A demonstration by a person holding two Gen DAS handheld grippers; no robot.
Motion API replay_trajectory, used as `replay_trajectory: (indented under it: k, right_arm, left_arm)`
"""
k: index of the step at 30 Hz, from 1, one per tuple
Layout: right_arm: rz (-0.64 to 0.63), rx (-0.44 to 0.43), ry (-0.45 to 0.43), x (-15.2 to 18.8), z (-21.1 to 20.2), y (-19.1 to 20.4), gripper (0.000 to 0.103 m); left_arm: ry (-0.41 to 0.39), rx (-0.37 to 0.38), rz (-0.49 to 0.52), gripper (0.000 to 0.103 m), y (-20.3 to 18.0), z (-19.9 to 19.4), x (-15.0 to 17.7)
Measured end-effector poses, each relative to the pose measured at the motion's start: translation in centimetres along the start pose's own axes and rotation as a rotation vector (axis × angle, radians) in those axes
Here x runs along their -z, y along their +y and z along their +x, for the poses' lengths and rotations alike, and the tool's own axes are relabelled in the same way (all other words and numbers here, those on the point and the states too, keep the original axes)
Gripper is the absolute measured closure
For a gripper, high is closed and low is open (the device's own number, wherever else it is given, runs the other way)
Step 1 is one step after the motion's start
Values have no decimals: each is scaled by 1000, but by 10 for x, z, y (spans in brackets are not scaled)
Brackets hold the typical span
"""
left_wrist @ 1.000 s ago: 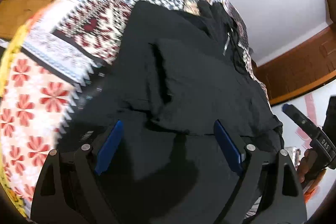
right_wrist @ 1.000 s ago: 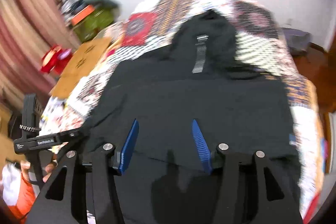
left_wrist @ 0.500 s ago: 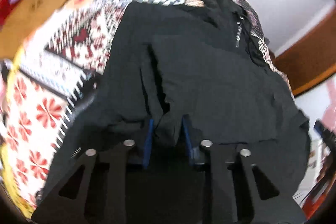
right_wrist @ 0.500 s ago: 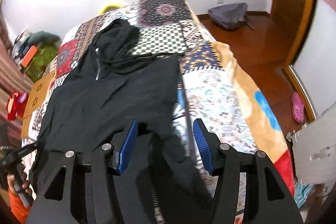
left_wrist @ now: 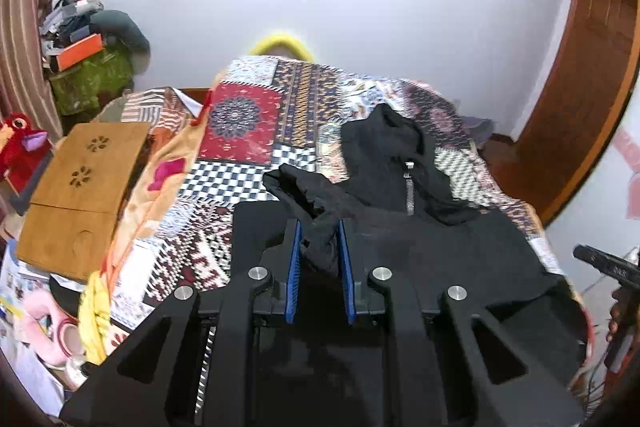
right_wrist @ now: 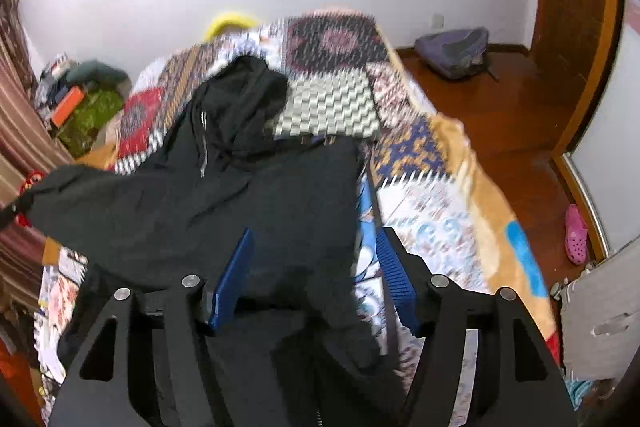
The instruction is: Fold large clothes
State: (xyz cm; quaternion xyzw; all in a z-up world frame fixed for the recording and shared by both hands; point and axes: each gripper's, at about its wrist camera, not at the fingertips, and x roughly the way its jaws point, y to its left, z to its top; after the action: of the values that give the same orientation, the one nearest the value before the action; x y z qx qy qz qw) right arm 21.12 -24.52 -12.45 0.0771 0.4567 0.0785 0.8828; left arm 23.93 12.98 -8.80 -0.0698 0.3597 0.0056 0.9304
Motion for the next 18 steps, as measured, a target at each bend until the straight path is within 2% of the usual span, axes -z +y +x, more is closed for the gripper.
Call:
replay_trajectory:
  k: [3,6,10,13,18]
  right_arm:
    - [-8,6,85,13,24,-1,43]
    - [15,-14,143,24,37,-6,42]
    - [44,-22,152,27,38,-10,40]
    - [45,-14,160,25,34,-9,40]
    - [-37,23,128,11,24,7,40]
  left_arm:
    - [62,-43,8,85,11,25,14]
    - [168,-75,-3,85,22,61,42]
    - [305,-101,-15,84,38,96,81]
    - [343,-101,6,81,37,98,99]
    - [323,-130,87,77,26,87,87]
